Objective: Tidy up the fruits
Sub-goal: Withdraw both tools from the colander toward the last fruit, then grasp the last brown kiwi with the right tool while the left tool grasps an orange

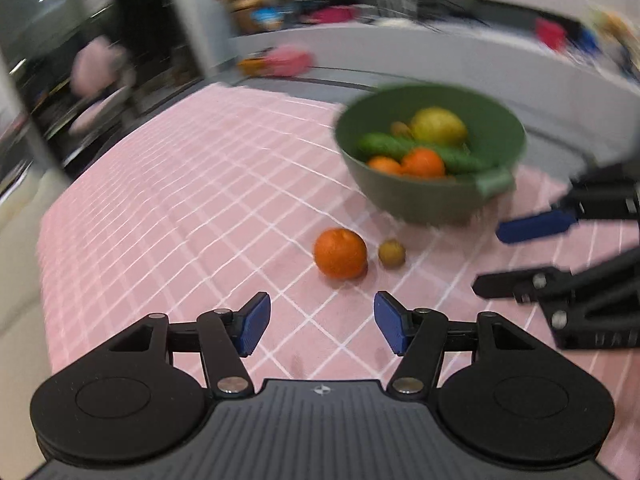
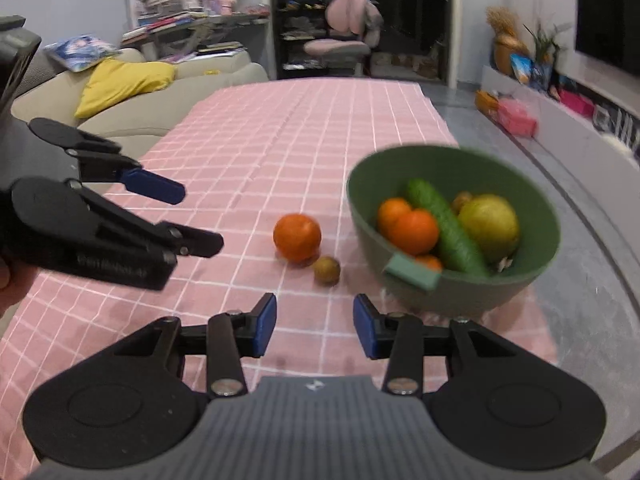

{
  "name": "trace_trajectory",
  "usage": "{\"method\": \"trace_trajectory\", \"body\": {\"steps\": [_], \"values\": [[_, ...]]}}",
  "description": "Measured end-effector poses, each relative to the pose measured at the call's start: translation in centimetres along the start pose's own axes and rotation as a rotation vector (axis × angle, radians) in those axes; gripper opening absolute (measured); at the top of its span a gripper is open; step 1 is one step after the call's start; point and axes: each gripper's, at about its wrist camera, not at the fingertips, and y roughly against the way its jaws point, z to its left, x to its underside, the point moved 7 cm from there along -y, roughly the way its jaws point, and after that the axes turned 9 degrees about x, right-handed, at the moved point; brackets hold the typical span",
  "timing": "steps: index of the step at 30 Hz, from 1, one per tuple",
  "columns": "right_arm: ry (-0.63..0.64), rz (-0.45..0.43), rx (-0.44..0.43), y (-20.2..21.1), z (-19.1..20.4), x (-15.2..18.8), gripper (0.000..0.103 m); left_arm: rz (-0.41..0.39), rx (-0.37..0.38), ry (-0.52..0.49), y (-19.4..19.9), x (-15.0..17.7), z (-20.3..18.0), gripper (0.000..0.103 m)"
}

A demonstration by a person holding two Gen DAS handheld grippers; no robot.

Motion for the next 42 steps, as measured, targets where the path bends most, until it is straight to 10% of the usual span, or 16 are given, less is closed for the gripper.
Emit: {"method": "trace_trajectory", "body": {"steps": [21,42], "values": [[-0.249,-0.031,0.103,-8.3,0.2,-0.2,0.032,0.009,0.248,-0.343,-8.9,-1.1,1.9,0.069],[-0.249,-0.036,-0.010,-7.3,1.2,-1.1,0.019,-0.020,0.322,-0.161,-5.8,-0.1,2.5,0.053]]}}
